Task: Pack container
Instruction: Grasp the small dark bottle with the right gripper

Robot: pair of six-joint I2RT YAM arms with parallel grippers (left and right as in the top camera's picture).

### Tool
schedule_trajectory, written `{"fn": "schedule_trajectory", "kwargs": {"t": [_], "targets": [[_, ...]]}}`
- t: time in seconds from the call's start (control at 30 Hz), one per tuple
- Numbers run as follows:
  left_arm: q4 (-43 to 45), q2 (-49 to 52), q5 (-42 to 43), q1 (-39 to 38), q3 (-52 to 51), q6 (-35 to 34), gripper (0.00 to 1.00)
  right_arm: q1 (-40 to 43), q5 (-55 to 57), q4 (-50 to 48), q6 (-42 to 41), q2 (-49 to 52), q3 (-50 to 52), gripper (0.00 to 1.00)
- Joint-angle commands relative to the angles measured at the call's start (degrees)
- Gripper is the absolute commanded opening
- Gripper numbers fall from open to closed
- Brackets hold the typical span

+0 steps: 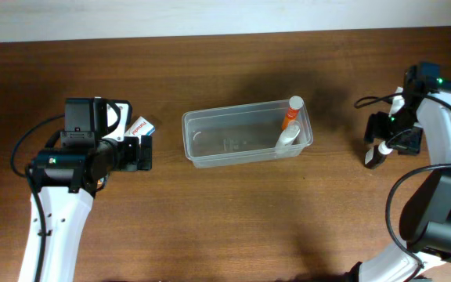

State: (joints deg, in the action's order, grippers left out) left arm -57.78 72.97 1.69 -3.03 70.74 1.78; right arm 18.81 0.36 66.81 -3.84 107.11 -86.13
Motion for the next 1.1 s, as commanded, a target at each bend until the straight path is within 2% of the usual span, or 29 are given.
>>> {"fn": "schedule_trajectory", "kwargs": {"t": [0.0, 0.3, 0.43, 0.5, 0.67, 0.8, 1.07], "targets": [[-0.2, 0.2, 0.0, 0.3, 1.0, 0.7, 0.99, 1.2, -0.3, -0.2, 0.5, 0.5, 0.5, 0.75], [-0.2, 0.2, 0.0, 0.3, 1.0, 0.7, 0.99, 1.2, -1.3, -0.2, 0.4, 3.4, 0.5, 0.65], [-0.2, 0.2, 0.0, 0.3, 1.0, 0.7, 0.99, 1.2, -1.3, -0.5, 0.4, 3.4, 0.5, 0.55], [-0.2, 0.2, 0.0, 0.3, 1.0, 0.7, 0.99, 1.2, -1.3, -0.5, 0.4, 3.4, 0.5, 0.54], [-0.2, 0.2, 0.0, 0.3, 1.0, 0.7, 0.99, 1.2, -1.3, -0.5, 0.4, 3.4, 0.5, 0.38], [-0.2, 0.2, 0.0, 0.3, 1.0, 0.7, 0.99, 1.1, -1.7, -0.5, 0.5, 3.4, 0.4, 0.29], [-0.2, 0.2, 0.0, 0.3, 1.0, 0.7, 0.99, 1.1, -3.0, 0.2, 0.7, 2.9, -0.1, 0.25]]}}
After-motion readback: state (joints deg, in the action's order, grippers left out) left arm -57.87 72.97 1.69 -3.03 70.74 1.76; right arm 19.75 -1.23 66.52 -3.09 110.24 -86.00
